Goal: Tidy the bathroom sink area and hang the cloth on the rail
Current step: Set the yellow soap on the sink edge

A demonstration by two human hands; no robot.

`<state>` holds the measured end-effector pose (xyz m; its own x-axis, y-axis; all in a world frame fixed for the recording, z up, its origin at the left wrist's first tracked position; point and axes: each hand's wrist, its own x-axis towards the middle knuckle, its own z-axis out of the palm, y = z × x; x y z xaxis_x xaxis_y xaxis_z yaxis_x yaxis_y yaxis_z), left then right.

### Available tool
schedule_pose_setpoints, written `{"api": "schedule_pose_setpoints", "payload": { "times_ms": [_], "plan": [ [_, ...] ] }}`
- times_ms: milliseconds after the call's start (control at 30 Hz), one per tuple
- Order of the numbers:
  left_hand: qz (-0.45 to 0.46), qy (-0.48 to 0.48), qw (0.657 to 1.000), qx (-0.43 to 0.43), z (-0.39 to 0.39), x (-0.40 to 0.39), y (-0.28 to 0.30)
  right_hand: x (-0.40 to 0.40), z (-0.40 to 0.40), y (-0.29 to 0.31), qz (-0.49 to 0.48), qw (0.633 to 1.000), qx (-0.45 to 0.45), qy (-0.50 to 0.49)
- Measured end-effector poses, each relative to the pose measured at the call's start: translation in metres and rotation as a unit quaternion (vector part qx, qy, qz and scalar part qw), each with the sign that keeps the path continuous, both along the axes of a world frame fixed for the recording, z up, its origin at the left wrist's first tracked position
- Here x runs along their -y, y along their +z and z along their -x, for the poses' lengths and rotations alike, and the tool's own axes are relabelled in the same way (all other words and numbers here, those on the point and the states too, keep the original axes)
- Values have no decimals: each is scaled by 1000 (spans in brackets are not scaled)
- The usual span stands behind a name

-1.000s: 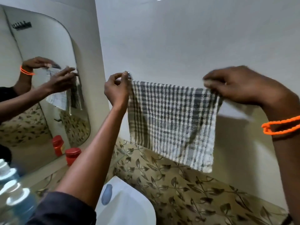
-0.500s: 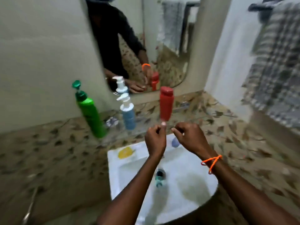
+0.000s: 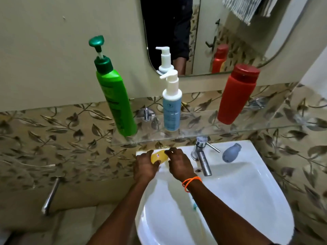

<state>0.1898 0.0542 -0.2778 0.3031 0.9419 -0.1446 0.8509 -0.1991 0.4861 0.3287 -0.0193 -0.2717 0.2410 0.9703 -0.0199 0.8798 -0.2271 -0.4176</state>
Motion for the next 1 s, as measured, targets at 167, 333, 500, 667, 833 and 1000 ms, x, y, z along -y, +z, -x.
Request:
{"api": "schedule_pose_setpoints", "payload": {
  "times_ms": [167,333,500,667,833,1000],
  "plan": [
    [13,-24,999,-33,-5,-16,-20,-29,1,-15,-18,998,67,11],
    [-38,-84,994,66,-2,-22,-23,-37,-3,-14,-38,994,105,22],
    [-137,-12,960,245,-10,-10,-7,-33,-7,-17,-98,961,-219,-137],
    [-12,-1,964,267,-22,-6,-14,-29,3,-28,-105,928,-311,-177],
    [-88,85,947,297,-25,19,-14,-15,5,-16,-98,935,-297,-168],
    [-174,91,900,388,-58,96,9,75,-4,13,-227,930,-238,-166]
  ]
}}
